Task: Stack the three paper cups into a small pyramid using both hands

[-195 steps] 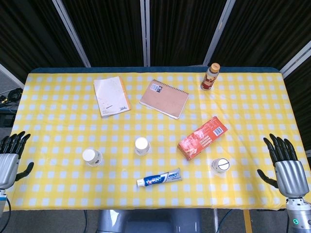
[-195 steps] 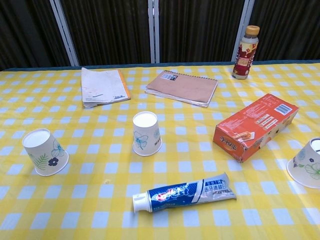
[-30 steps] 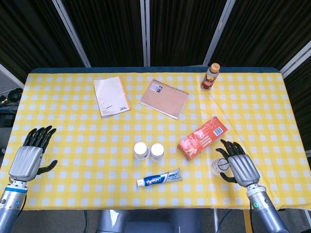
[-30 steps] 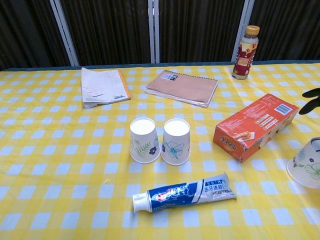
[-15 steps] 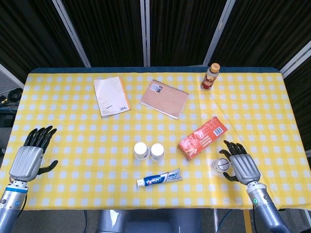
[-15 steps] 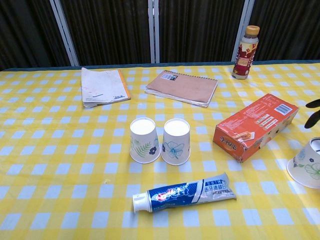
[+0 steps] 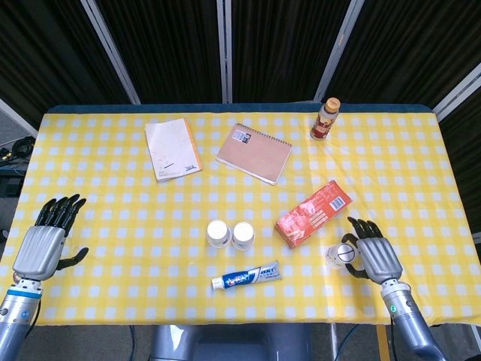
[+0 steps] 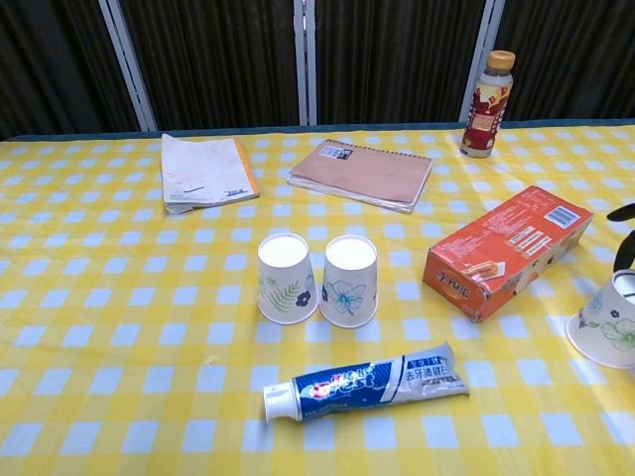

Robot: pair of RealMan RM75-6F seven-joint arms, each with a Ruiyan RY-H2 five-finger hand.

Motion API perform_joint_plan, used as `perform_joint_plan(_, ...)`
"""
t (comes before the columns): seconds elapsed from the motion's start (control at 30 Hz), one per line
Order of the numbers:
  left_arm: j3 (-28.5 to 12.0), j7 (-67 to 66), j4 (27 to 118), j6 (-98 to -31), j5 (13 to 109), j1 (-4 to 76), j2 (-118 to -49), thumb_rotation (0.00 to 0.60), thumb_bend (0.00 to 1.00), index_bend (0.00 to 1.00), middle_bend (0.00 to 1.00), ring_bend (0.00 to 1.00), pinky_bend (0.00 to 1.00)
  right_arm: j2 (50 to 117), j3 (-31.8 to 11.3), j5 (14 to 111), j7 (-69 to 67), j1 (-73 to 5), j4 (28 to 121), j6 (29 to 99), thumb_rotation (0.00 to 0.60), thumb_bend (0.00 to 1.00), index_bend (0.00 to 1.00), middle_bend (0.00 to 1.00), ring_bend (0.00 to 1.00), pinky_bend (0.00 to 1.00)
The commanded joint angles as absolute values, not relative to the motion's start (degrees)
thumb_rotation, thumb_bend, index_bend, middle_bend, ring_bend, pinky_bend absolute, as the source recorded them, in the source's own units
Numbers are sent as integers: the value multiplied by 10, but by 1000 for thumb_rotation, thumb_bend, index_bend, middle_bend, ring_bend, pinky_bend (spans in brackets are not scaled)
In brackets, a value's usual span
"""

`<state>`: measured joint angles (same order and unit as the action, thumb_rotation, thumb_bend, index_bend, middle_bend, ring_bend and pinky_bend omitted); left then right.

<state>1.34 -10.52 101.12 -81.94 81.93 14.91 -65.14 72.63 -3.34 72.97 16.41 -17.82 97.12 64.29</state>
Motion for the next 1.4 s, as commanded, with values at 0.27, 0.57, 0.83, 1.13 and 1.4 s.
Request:
perform_joint_plan(0.27, 4, -103, 1010, -815, 822, 143, -650, 600, 247, 0, 0, 0, 0, 677, -53, 787, 136, -183, 1058, 685, 600, 245, 476, 62, 0, 26)
perform_joint_plan(0.57, -6, -93, 1005, -808, 817, 139, -647, 600, 247, 0, 0, 0, 0, 593, -102, 782, 188, -211, 1241, 696, 600, 246, 479, 62, 0, 28)
perform_joint_plan(0.83, -9, -82, 1006, -805, 823, 136, -643, 600, 247, 0, 0, 0, 0, 641, -127, 710, 258, -278, 1272, 649, 600, 245, 481, 68, 0, 34)
perform_joint_plan(1.13, -13, -71, 1002, -795, 825, 136, -642, 600, 247, 0, 0, 0, 0, 754, -159, 588, 391, -379, 1254, 649, 600, 246, 486, 83, 0, 42)
perform_joint_plan(1.4, -19, -55, 996, -785, 819, 137, -639, 600, 247, 0, 0, 0, 0, 848, -177, 495, 448, -450, 1186, 668, 600, 245, 486, 88, 0, 43)
